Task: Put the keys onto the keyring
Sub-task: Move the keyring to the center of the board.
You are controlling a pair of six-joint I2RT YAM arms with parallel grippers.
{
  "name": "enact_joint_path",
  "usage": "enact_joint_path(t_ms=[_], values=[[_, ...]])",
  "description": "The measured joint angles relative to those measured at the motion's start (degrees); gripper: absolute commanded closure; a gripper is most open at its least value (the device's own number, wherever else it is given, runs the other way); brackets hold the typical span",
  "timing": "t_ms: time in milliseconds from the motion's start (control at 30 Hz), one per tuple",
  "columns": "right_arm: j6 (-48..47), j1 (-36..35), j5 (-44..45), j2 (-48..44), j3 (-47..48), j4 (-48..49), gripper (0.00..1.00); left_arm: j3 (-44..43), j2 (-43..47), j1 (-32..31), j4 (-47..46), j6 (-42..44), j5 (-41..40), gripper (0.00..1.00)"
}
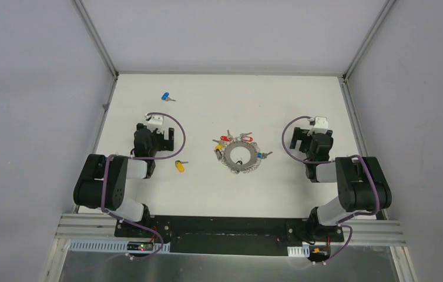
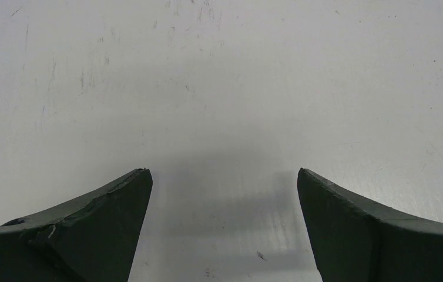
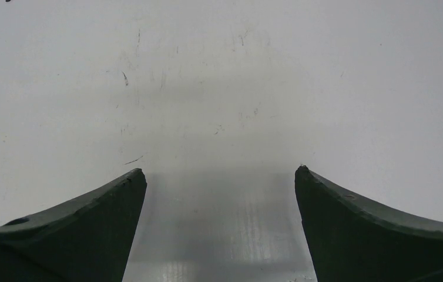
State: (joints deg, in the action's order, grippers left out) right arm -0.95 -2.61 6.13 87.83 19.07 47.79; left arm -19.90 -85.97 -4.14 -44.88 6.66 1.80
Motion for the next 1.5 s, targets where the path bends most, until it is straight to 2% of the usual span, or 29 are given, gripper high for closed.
enact_joint_path(t_ms=[733,767,833,933,1000,1100,1267,1367,1500], values=[[0.1,0.0,0.2,0.0,0.0,0.0,0.00,0.0,1.6,0.0,1.7,-0.2,-0.1,0.01],[0.5,0.0,0.6,0.0,0.0,0.0,0.00,-0.1,3.5,0.0,4.5,-0.9,-0.3,0.01],[1.5,0.0,2.3,-1.3,0.0,-2.0,0.00,-2.9,12.0,0.0,18.3,-5.9,-2.0,0.01],[5.0,0.0,6.4,-9.9,2.4,-15.5,0.00,-13.7,24.3,0.0,39.5,-14.1,-3.3,0.01],[8.2,0.3,8.8,-16.3,6.5,-24.2,0.00,-19.9,31.0,0.0,47.5,-19.3,-2.5,0.01],[13.9,0.7,10.1,-24.7,12.7,-33.7,0.00,-23.3,38.4,0.0,55.8,-24.4,2.0,0.01],[21.4,0.9,6.6,-32.1,18.7,-47.9,0.00,-23.6,39.5,0.0,69.6,-31.9,10.5,0.01],[24.5,0.9,0.2,-31.3,19.3,-54.6,0.00,-23.6,35.7,0.0,77.0,-36.1,15.3,0.01],[29.8,0.9,-4.9,-28.0,19.7,-64.0,0.00,-23.4,34.3,0.0,80.4,-40.4,22.1,0.01]])
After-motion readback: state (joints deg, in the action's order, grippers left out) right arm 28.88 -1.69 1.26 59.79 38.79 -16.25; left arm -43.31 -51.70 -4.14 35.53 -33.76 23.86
